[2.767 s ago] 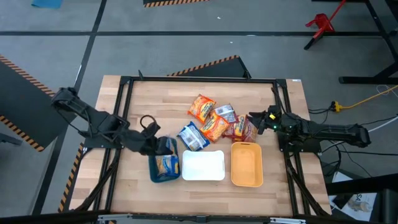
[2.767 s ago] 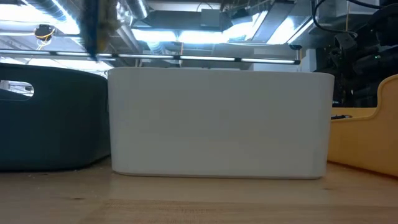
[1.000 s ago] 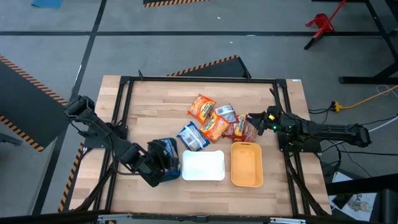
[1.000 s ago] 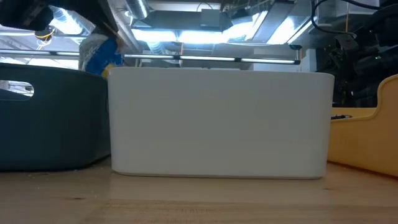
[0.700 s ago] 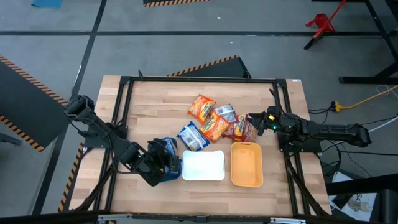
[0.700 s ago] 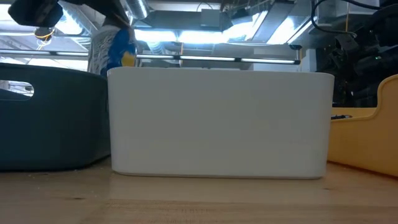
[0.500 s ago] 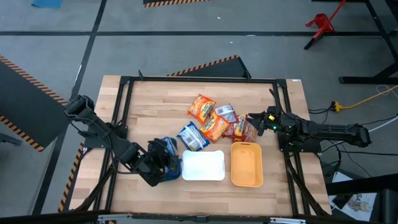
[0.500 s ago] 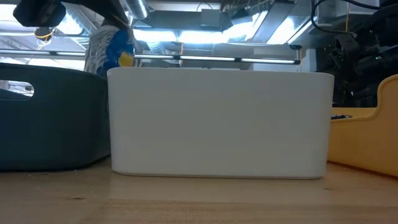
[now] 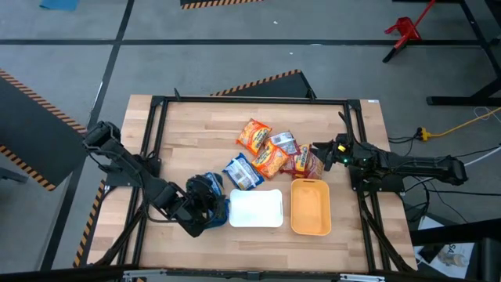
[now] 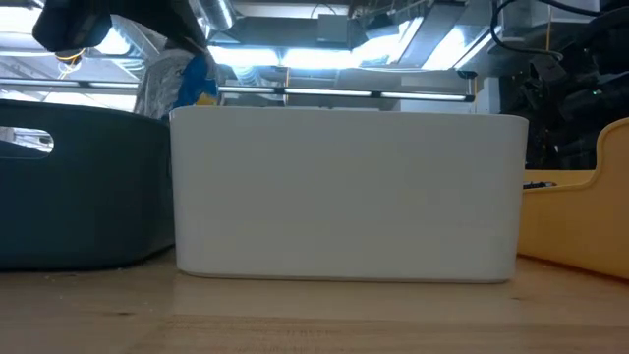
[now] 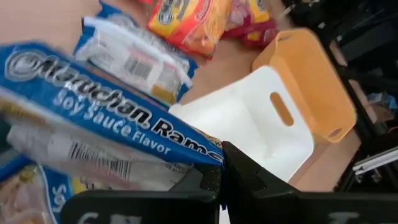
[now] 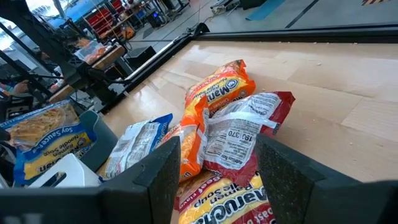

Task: Sort Maruchan noodles
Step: Put the right blue noodle pack into the blue bin

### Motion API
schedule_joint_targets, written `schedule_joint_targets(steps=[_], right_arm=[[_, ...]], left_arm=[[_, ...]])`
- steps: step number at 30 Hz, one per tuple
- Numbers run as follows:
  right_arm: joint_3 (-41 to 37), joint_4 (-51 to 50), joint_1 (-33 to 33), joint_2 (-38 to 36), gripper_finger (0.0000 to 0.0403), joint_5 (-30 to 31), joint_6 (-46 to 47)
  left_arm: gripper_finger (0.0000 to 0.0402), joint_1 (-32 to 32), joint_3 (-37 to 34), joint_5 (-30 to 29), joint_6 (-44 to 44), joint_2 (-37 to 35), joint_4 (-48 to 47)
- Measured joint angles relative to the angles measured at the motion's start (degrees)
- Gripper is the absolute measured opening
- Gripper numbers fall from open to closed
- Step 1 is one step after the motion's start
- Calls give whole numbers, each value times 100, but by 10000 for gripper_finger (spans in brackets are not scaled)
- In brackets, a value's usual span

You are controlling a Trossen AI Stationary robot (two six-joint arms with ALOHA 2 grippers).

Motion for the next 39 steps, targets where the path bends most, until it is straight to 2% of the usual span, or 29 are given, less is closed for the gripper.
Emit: schedule_joint_targets(steps=[9,14,19,27,39], right_arm=[[-2,1,0,0,195,0,0],[-2,0,0,0,195,-6,2],[-1,-2,0,0,195,-42,2],[-2,-2,0,0,195,-42,3],[-2,-2,2,0,195,-42,2]], left_arm=[[0,-44,0,302,-24,102,-34],[0,-44,0,923,-136,102,-87],[7,-83,0,1453,-891,102,-637],[26,-251,0,1451,-2065,102,-949],[27,-391,0,1454,-3491,102,-964]])
